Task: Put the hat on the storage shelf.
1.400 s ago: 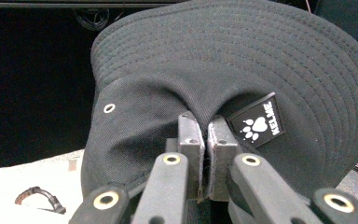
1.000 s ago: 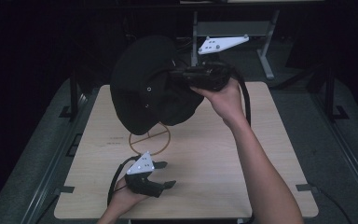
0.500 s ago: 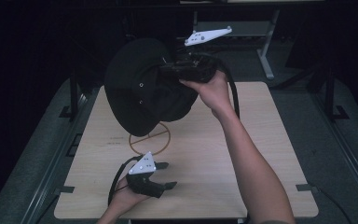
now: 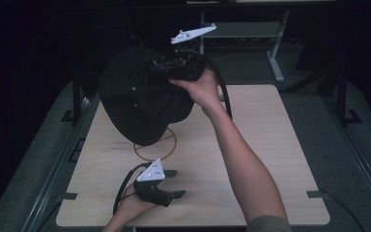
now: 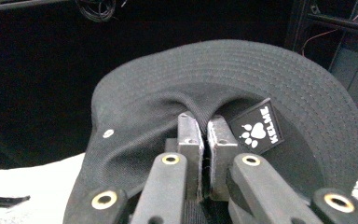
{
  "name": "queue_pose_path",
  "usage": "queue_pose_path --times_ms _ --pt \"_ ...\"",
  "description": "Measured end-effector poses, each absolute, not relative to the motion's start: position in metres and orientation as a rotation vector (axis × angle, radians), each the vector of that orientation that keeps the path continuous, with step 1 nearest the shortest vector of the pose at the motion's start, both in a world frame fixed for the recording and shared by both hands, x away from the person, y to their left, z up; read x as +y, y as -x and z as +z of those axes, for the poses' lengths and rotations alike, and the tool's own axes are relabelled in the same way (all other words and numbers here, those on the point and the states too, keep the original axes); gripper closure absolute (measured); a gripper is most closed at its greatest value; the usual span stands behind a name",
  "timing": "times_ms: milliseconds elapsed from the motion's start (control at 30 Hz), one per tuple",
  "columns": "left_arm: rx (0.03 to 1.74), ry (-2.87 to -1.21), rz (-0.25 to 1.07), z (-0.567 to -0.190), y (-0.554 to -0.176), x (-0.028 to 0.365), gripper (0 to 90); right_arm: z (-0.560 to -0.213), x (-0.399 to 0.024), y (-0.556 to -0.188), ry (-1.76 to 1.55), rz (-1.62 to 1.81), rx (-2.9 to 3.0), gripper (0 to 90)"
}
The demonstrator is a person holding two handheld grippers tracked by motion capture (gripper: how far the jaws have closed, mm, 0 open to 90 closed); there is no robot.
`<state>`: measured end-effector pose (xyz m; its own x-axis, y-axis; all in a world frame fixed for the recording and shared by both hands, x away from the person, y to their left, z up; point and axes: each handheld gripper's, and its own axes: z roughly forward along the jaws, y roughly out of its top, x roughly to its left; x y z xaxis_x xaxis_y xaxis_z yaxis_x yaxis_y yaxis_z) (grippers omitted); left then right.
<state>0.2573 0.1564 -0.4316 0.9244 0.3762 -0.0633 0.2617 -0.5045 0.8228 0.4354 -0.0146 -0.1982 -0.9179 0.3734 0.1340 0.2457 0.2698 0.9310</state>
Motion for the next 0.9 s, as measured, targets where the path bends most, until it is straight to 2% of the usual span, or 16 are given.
queue_pose_path --times_ms 667,767,800,900 --pt "0.44 -2.118 0.15 -0.43 -0.258 0.155 28.0 -0.207 0.042 -0.456 -0.547 1.611 2.515 85.0" --pt "0.436 -2.113 0.151 -0.43 -0.257 0.155 27.9 -0.208 0.051 -0.457 -0.527 1.594 2.502 80.5" --pt "0.428 -2.12 0.155 -0.43 -0.257 0.155 27.9 -0.208 0.053 -0.456 -0.531 1.614 2.494 74.0" --pt "0.425 -2.125 0.158 -0.429 -0.255 0.155 27.9 -0.211 0.054 -0.454 -0.518 1.563 2.514 64.9"
